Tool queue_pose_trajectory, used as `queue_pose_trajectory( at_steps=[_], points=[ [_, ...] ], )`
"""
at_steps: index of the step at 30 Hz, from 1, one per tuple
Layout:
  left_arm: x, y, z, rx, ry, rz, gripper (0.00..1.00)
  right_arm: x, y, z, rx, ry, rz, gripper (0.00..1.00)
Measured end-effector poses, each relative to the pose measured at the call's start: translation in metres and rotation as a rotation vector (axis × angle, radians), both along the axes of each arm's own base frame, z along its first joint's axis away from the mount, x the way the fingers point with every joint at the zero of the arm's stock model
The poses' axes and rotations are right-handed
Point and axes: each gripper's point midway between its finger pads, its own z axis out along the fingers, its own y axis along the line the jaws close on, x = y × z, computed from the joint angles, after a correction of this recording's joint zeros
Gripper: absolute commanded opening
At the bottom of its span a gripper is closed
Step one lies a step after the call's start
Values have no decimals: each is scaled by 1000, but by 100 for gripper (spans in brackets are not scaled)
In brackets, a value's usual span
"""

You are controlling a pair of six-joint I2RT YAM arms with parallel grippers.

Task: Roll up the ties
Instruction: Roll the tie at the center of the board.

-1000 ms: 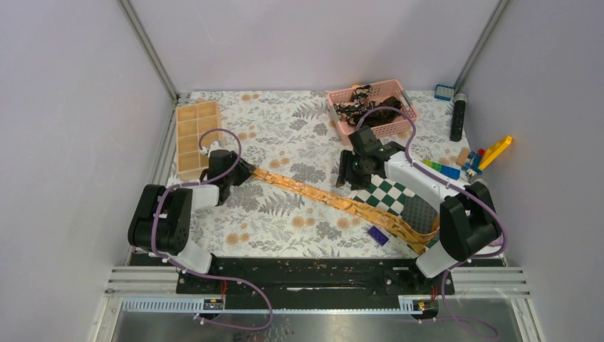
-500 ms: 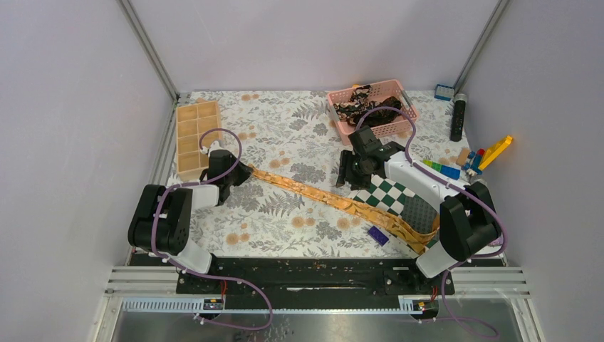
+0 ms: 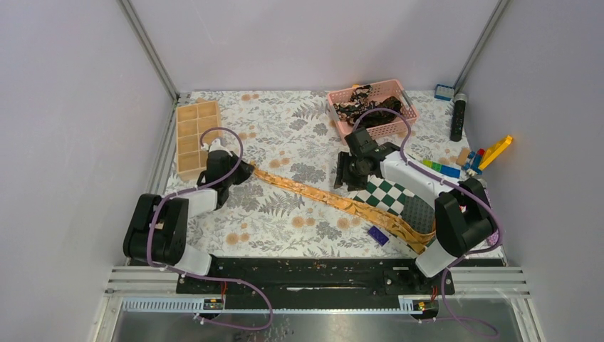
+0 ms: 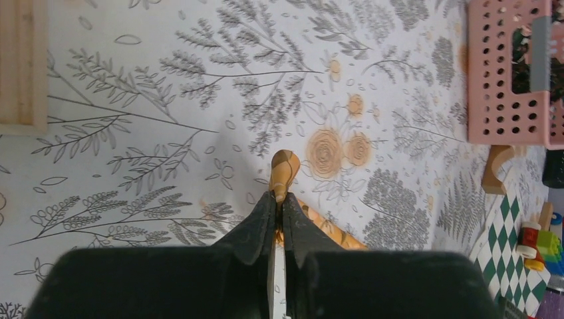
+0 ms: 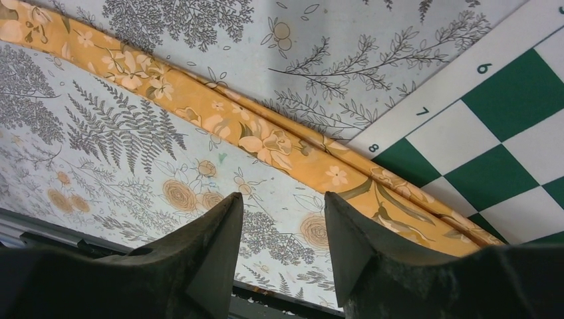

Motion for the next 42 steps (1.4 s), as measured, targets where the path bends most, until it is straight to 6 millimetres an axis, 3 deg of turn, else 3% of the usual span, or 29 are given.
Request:
queue_pose_trajectory(
  at_steps=[6, 10, 17, 23, 27, 32, 42],
  points=[
    [-6, -18, 26, 61, -95, -80, 0, 4, 14, 2, 38, -23, 22, 44],
    [-11, -25, 31, 130, -118, -102, 0, 14, 34, 8, 115, -34, 31, 30],
    [-16, -14, 25, 232, -101, -64, 0, 22, 75, 6, 230, -13, 55, 24],
    [-23, -17, 18, 286, -81, -79, 0, 18, 104, 6, 299, 2, 89, 23],
    [-26, -20, 15, 307, -71, -91, 0, 20, 126, 12, 378, -2, 108, 13],
    [-27, -21, 14, 313, -71, -95, 0, 32, 159, 6, 435, 8, 119, 4],
    [-26, -25, 14, 317, -82, -116, 0, 61, 228, -7, 528, 20, 130, 0]
  ],
)
